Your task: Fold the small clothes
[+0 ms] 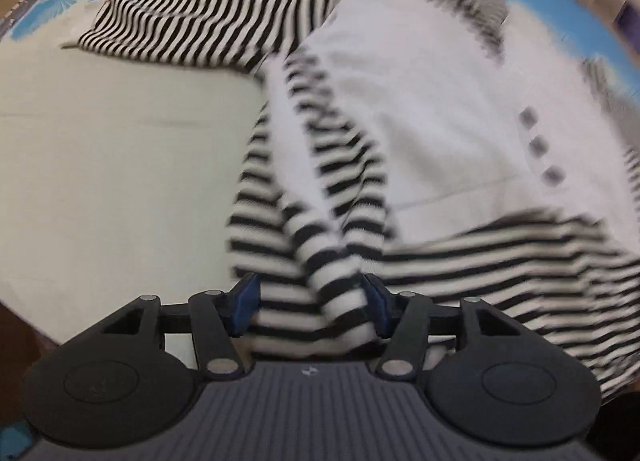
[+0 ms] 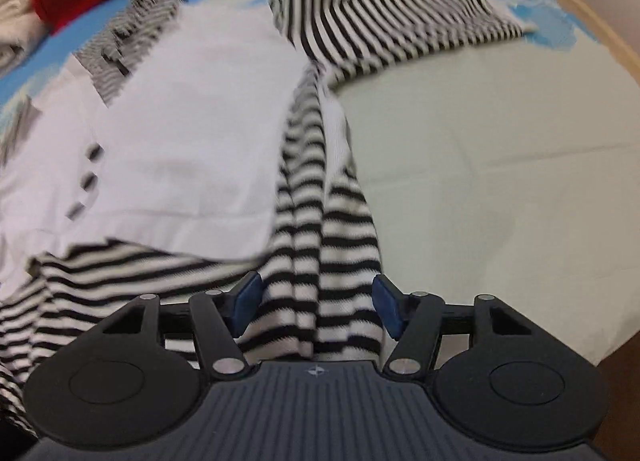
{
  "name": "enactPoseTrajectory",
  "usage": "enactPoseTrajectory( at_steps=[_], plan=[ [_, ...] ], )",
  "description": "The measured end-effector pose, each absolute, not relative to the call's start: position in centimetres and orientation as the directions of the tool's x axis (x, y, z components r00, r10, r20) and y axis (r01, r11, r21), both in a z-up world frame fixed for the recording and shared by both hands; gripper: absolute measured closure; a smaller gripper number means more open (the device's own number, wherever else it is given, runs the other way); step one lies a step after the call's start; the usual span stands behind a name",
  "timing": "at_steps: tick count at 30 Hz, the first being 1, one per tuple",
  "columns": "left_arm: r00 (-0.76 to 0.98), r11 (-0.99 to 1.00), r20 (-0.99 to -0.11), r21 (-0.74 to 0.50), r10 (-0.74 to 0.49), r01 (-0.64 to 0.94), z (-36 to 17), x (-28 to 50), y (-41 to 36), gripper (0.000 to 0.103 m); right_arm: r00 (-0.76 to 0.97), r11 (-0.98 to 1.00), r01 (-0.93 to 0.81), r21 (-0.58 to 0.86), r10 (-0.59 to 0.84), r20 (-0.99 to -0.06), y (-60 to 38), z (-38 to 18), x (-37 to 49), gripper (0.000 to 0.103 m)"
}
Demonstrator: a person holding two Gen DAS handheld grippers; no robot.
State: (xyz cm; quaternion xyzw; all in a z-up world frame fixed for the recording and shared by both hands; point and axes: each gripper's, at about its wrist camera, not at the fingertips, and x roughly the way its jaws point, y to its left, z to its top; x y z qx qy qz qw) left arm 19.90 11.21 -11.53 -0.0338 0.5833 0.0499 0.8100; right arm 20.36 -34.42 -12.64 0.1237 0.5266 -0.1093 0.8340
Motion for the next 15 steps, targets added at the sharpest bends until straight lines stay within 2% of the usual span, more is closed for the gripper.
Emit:
enactPoseTrajectory(
  at_steps=[2,4,5,7,12,15],
  plan=[
    [0.309,0.995,-0.951,-0.011,0.022,-0.104,-11.7,19.6,11.6,0.089,0.405,0.944,0.322,0.075,-0.065,-0.912,-34.5,-12.9,20.3,0.045],
    [0.336,0.994,-0.942,-0.017,0.021,-0.111,-11.0,18.7,12.3,0.092,0.421,0.943,0.32,0.096,-0.051,-0.906,-34.8,-12.7,19.9,0.064],
    [0.344,0.992,-0.939,-0.021,0.022,-0.122,-10.8,18.5,12.7,0.092,0.43,0.942,0.317,0.109,-0.04,-0.902,-34.9,-12.5,19.7,0.078],
    [0.345,0.987,-0.938,-0.047,0.008,-0.151,-10.5,18.1,13.4,0.092,0.431,0.941,0.324,0.097,-0.056,-0.901,-34.8,-12.2,19.1,0.1],
    [0.299,0.989,-0.954,-0.051,-0.008,-0.137,-10.7,18.3,13.0,0.087,0.4,0.913,0.399,0.087,-0.087,-0.912,-37.4,-12.1,17.9,0.103],
    [0.339,0.982,-0.94,-0.084,-0.021,-0.172,-9.8,18.2,13.4,0.077,0.404,0.915,0.394,0.09,-0.084,-0.911,-37.9,-11.9,17.4,0.103]
  ],
)
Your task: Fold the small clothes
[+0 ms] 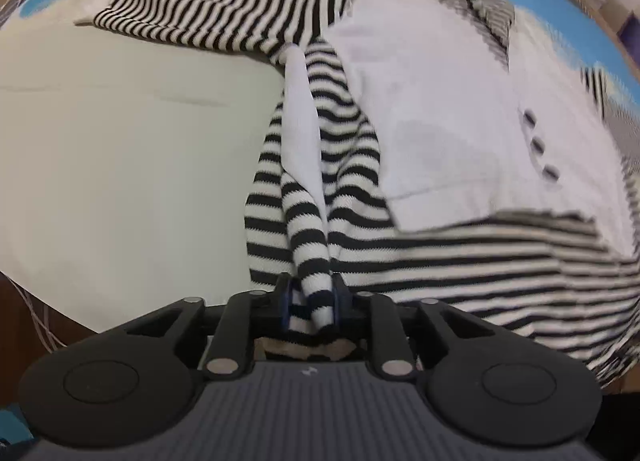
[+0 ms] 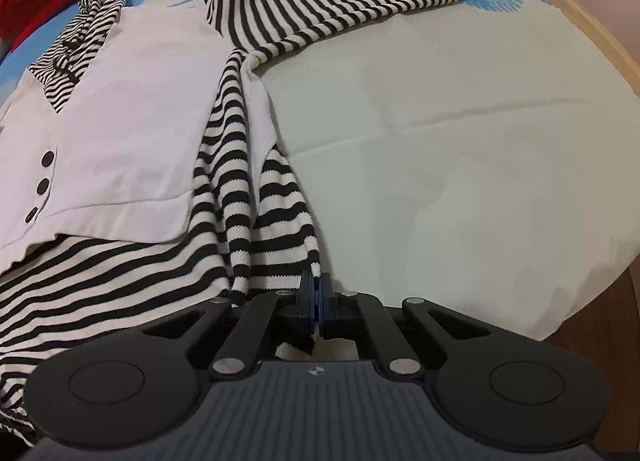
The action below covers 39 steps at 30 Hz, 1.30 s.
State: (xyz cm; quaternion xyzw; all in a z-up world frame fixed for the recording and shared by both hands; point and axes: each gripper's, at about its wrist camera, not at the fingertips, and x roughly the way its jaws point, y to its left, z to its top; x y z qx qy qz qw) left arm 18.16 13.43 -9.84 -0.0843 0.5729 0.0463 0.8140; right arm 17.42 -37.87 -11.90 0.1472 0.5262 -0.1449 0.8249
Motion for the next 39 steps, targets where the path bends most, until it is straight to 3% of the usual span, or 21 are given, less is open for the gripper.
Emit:
enactPoseTrajectory(
  at_steps=[3,5,9,14,16,19,21,23,25,29,34,39],
  plan=[
    [0.354,0.977,-0.935,-0.091,-0.017,-0.195,-9.7,18.2,13.6,0.077,0.401,0.923,0.378,0.074,-0.092,-0.911,-37.8,-11.6,17.0,0.103],
    [0.322,0.982,-0.947,-0.07,-0.009,-0.178,-10.4,18.2,13.2,0.094,0.397,0.922,0.382,0.065,-0.1,-0.912,-37.7,-11.4,16.9,0.103],
    [0.329,0.985,-0.944,-0.021,0.037,-0.17,-10.1,18.1,13.2,0.096,0.421,0.923,0.372,0.099,-0.073,-0.904,-37.2,-11.0,17.1,0.098],
    [0.392,0.986,-0.914,0.044,0.104,-0.159,-8.8,17.5,12.3,0.089,0.593,0.935,0.317,0.161,-0.063,-0.803,-36.0,-8.0,16.4,0.057],
    [0.492,0.992,-0.863,0.072,0.115,-0.106,-7.3,17.1,11.1,0.089,0.643,0.951,0.25,0.183,-0.022,-0.765,-35.1,-7.1,16.5,0.052],
    [0.52,1.0,-0.854,-0.002,0.01,-0.023,-6.8,17.2,9.9,0.088,0.608,0.954,0.157,0.257,0.111,-0.786,-33.8,-7.9,17.4,0.044],
    [0.391,0.999,-0.92,-0.038,-0.037,0.006,-8.9,17.8,9.4,0.075,0.471,0.971,0.132,0.2,0.116,-0.874,-32.7,-10.1,18.3,0.043],
    [0.283,1.0,-0.959,0.003,-0.002,0.016,-11.1,18.0,9.1,0.075,0.366,0.989,0.123,0.08,0.029,-0.93,-31.9,-12.0,18.5,0.045],
    [0.337,0.999,-0.941,0.026,0.014,0.031,-10.1,18.1,8.7,0.073,0.408,0.986,0.14,0.086,0.022,-0.913,-32.1,-11.1,18.7,0.044],
    [0.518,1.0,-0.856,-0.011,-0.014,0.008,-6.5,17.7,9.2,0.052,0.602,0.978,0.145,0.147,0.031,-0.798,-32.6,-7.3,18.1,0.046],
    [0.641,0.999,-0.767,-0.01,0.012,-0.032,-4.2,18.7,8.2,0.047,0.769,0.971,0.173,0.167,-0.027,-0.639,-32.3,-4.3,17.7,0.046],
    [0.746,0.994,-0.665,-0.058,0.028,-0.089,-1.5,18.9,7.2,0.03,0.84,0.98,0.16,0.119,-0.071,-0.538,-30.2,-2.7,18.3,0.046]
  ],
)
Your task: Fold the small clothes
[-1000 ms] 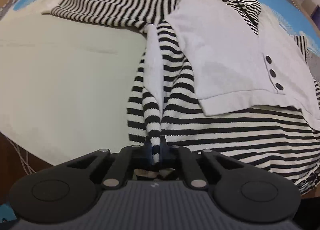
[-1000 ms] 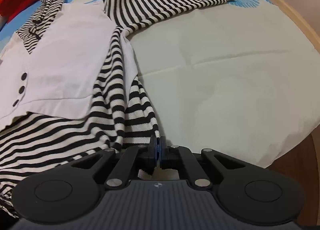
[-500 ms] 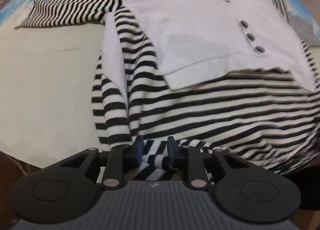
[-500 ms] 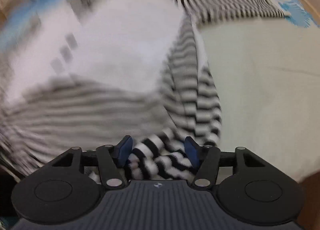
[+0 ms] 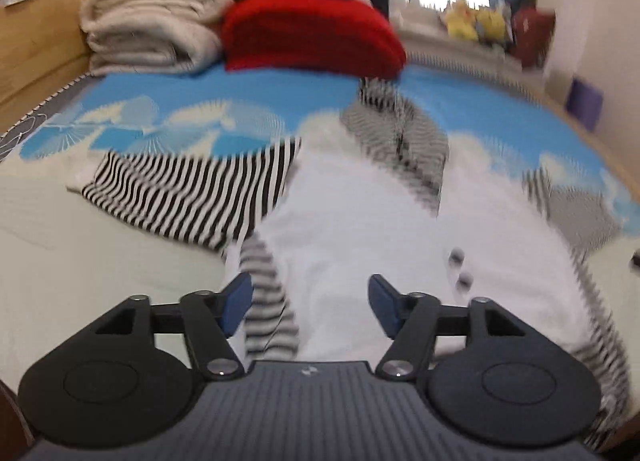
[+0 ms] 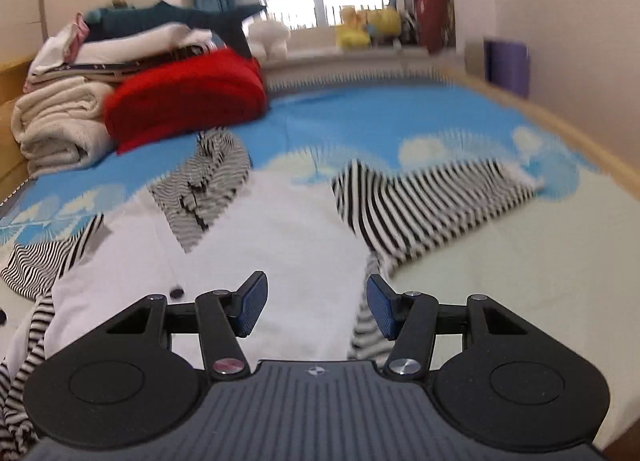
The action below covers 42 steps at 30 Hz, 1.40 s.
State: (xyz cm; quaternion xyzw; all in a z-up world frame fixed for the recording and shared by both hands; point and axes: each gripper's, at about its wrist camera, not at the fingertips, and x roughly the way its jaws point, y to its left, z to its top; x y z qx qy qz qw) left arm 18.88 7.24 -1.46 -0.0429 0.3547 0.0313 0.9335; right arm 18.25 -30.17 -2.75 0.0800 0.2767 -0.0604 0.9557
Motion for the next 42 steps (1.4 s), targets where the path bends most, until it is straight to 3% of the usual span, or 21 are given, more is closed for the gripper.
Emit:
enactPoseTrajectory(
  at_steps=[2,8,13,16,18,21,22,23,24,25,26,27,31,33,34,38,42],
  plan=[
    [0.775,0.993,-0.631,-0.065,0.036,-0.1,-0.6,19.1,6.9,0.023,0.834,0.983,0.155,0.095,-0.079,-0.546,-29.1,-2.6,19.4,0.046],
    [0.81,0.993,-0.581,-0.033,0.074,-0.114,2.1,20.0,6.5,0.023,0.83,0.987,0.125,0.105,-0.046,-0.556,-25.9,0.3,21.1,0.046],
    [0.788,0.986,-0.601,-0.001,0.133,-0.168,6.0,24.8,8.7,0.024,0.833,0.986,0.12,0.12,-0.035,-0.552,-24.0,4.4,25.3,0.046],
    [0.824,0.981,-0.538,0.025,0.175,-0.193,7.4,28.9,10.6,0.025,0.848,0.976,0.109,0.188,0.008,-0.529,-23.7,6.3,28.2,0.046],
    [0.852,0.975,-0.475,0.091,0.22,-0.201,7.2,30.9,11.1,0.03,0.857,0.971,0.088,0.223,0.04,-0.514,-23.3,6.7,30.3,0.046],
    [0.872,0.976,-0.439,0.13,0.216,-0.177,4.6,32.4,12.4,0.05,0.869,0.979,0.036,0.201,0.069,-0.489,-22.5,5.8,32.4,0.046],
    [0.865,0.98,-0.462,0.126,0.197,-0.155,3.0,32.7,13.2,0.063,0.873,0.982,0.016,0.191,0.08,-0.481,-22.4,5.2,32.8,0.047],
    [0.848,0.982,-0.498,0.123,0.184,-0.141,1.6,33.2,13.8,0.079,0.875,0.983,0.0,0.184,0.089,-0.476,-22.4,4.5,32.9,0.051],
    [0.821,0.983,-0.541,0.123,0.184,-0.139,0.3,33.8,14.8,0.082,0.866,0.985,0.003,0.171,0.083,-0.493,-22.4,3.6,33.3,0.068],
    [0.805,0.981,-0.562,0.116,0.193,-0.154,-0.9,34.3,15.8,0.082,0.839,0.988,0.033,0.154,0.056,-0.542,-22.4,2.7,33.9,0.078],
    [0.795,0.98,-0.573,0.103,0.198,-0.17,-1.8,34.6,17.0,0.082,0.821,0.985,0.057,0.165,0.048,-0.57,-22.6,2.0,34.5,0.096],
    [0.782,0.977,-0.589,0.079,0.206,-0.198,-2.6,35.0,18.3,0.082,0.814,0.979,0.07,0.192,0.055,-0.578,-23.0,1.5,35.0,0.099],
    [0.707,0.918,-0.652,-0.041,0.275,-0.395,-5.5,36.0,25.2,0.081,0.812,0.981,0.047,0.187,0.071,-0.58,-22.8,-0.1,37.4,0.099],
    [0.669,0.872,-0.67,-0.064,0.324,-0.486,-6.4,36.2,28.6,0.074,0.794,0.981,0.031,0.189,0.09,-0.601,-22.9,-0.8,38.2,0.098],
    [0.648,0.846,-0.68,-0.078,0.342,-0.528,-7.1,36.3,30.1,0.065,0.78,0.979,0.03,0.204,0.104,-0.616,-22.9,-1.1,38.4,0.098],
    [0.59,0.743,-0.726,-0.166,0.353,-0.648,-9.4,36.8,35.4,0.052,0.754,0.975,-0.032,0.218,0.167,-0.635,-22.8,-1.5,38.7,0.097],
    [0.509,0.7,-0.784,-0.138,0.354,-0.7,-12.0,38.0,37.0,0.049,0.739,0.984,-0.044,0.17,0.147,-0.658,-23.1,-2.2,39.0,0.095]
  ],
)
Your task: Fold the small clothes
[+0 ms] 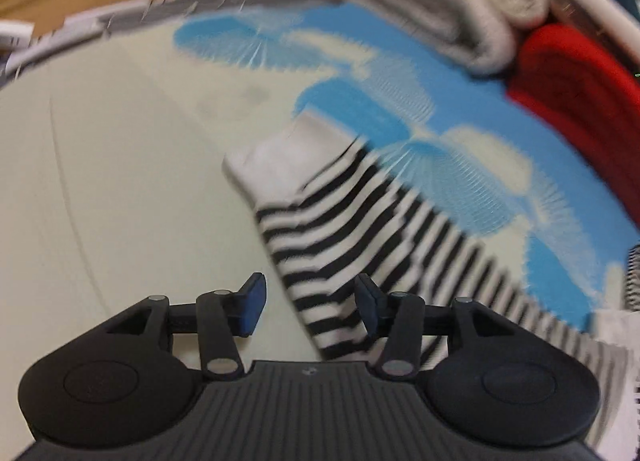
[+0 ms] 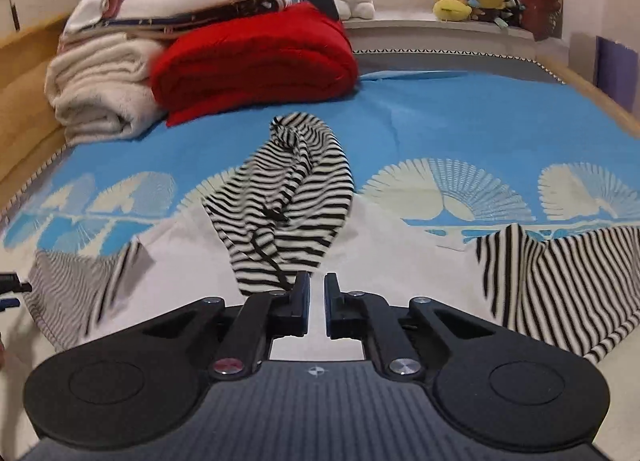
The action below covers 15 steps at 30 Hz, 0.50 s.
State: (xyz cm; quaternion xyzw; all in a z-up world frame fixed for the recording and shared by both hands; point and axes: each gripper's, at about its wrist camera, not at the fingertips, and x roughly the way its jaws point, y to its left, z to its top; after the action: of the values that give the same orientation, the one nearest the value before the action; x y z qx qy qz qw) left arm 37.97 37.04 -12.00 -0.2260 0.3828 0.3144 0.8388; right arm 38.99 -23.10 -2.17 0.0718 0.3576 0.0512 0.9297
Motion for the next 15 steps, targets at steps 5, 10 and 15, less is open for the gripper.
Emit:
enactPoseTrajectory(
  at_steps=[5,10,15],
  plan=[
    [0.517,0.768,-0.75,-0.019,0.412,-0.64,-10.9,39.5,33.7,0.098,0.697,0.983,0.022,0.183,0.116,-0.708,-25.1,-3.5,39.3,0.095],
    [0.667,0.831,-0.578,0.034,0.469,-0.555,-3.9,39.8,27.1,0.098,0.668,0.976,0.097,0.196,0.082,-0.74,-26.5,-4.2,39.6,0.095],
    [0.875,0.965,-0.46,-0.124,0.151,-0.232,3.5,37.4,15.5,0.098,0.663,0.971,0.138,0.195,0.056,-0.747,-27.0,-4.4,39.2,0.095]
  ],
)
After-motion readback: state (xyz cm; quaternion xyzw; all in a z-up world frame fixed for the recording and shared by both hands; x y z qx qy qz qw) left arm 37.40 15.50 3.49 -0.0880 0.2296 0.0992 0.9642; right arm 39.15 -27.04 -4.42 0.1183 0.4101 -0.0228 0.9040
